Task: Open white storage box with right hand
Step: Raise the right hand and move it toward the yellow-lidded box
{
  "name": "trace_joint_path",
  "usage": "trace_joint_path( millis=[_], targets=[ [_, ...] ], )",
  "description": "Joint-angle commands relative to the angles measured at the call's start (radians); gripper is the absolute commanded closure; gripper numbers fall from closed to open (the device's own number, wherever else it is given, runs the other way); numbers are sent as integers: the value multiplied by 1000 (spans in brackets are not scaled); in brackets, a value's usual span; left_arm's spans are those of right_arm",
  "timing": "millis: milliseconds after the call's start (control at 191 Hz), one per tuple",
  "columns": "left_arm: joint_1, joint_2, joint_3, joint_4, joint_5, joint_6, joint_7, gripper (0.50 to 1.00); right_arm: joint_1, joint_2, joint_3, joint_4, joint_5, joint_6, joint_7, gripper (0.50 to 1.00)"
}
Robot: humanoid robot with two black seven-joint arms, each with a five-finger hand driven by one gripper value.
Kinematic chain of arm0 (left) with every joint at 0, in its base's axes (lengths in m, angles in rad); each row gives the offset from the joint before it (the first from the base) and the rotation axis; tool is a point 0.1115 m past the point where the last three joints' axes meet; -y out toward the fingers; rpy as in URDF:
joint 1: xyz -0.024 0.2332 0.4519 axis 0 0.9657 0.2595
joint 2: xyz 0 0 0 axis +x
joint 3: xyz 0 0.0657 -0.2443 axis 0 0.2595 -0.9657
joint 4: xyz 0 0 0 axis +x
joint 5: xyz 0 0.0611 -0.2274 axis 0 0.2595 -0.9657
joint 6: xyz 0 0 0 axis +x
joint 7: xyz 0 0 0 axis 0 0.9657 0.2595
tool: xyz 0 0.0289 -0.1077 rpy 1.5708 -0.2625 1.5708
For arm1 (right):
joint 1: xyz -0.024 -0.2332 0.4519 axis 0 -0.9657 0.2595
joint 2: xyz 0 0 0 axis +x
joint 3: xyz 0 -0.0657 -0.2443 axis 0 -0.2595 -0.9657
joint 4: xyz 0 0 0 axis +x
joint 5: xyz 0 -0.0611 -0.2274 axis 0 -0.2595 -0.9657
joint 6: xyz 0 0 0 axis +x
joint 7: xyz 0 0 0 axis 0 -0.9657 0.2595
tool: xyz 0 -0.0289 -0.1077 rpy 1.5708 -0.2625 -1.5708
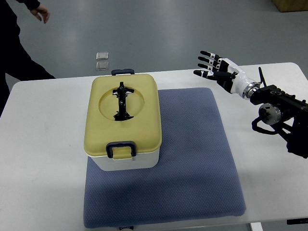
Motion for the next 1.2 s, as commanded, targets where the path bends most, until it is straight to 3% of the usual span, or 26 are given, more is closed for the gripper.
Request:
trace_joint_path(
  millis=[0,409,708,1007,1196],
  targets=[
    [0,0,1,0,0,1,0,500,-5,8,3,0,0,-4,0,583],
    [0,0,0,2,-2,1,0,500,-10,23,17,0,2,-7,2,583],
    [0,0,0,5,-2,1,0,500,-10,25,12,-3,3,-93,-2,583],
    [2,0,1,9,0,1,0,500,-8,17,0,2,17,-125,-63,583],
    [3,0,1,11,0,1,0,500,-4,15,-2,3,15,-120,-68,583]
  ],
)
